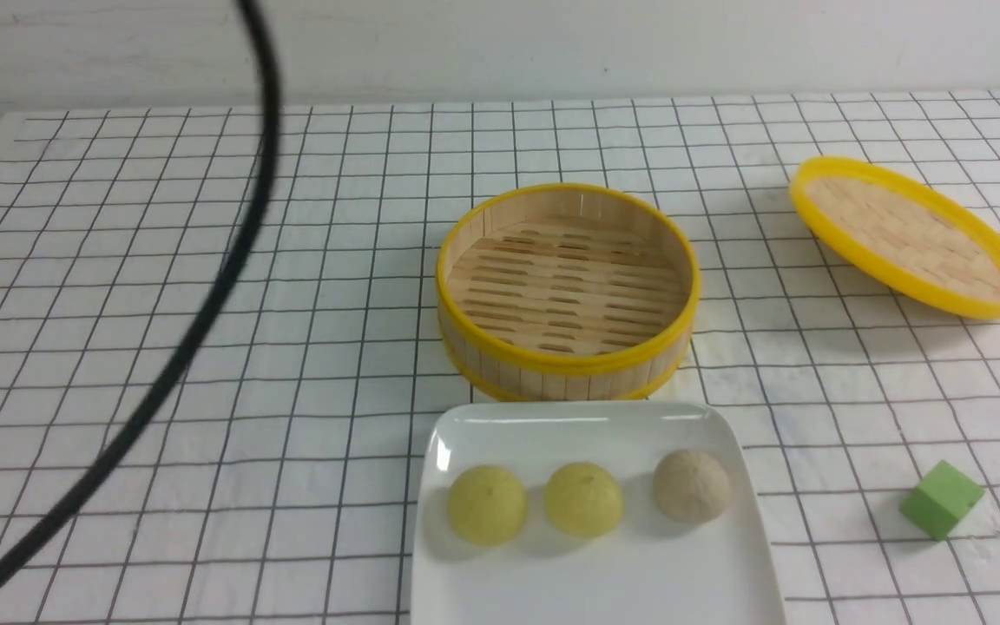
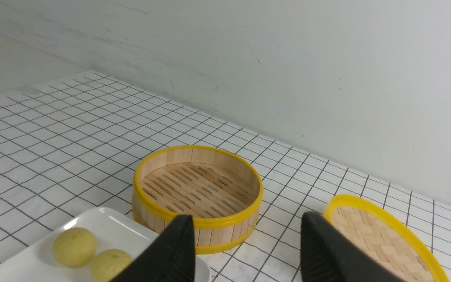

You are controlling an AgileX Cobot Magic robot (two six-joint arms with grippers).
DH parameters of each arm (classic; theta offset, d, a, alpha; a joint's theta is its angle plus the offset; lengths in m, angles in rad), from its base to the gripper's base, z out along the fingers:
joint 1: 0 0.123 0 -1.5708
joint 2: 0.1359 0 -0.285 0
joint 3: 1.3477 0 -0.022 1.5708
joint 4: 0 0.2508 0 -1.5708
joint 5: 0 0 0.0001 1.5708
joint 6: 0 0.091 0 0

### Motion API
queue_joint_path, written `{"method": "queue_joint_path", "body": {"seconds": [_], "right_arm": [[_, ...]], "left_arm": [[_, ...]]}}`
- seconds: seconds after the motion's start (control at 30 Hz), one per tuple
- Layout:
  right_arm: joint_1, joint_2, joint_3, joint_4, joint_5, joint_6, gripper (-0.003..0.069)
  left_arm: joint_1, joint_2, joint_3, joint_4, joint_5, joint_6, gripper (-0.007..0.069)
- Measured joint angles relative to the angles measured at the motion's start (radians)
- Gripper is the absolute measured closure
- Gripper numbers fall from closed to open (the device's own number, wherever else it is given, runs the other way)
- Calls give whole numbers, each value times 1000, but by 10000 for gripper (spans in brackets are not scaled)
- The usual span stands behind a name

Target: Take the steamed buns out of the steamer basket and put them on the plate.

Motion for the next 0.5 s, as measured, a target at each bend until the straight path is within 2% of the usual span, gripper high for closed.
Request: {"method": "queue_joint_path", "body": {"seconds": [0.2, 0.5], "right_arm": [[0, 0, 0, 2, 0, 0, 281], [0, 0, 0, 33, 1, 1, 281]], "left_arm": [[0, -145, -6, -50, 103, 75, 338], [0, -366, 31, -260, 113, 104, 338]]}}
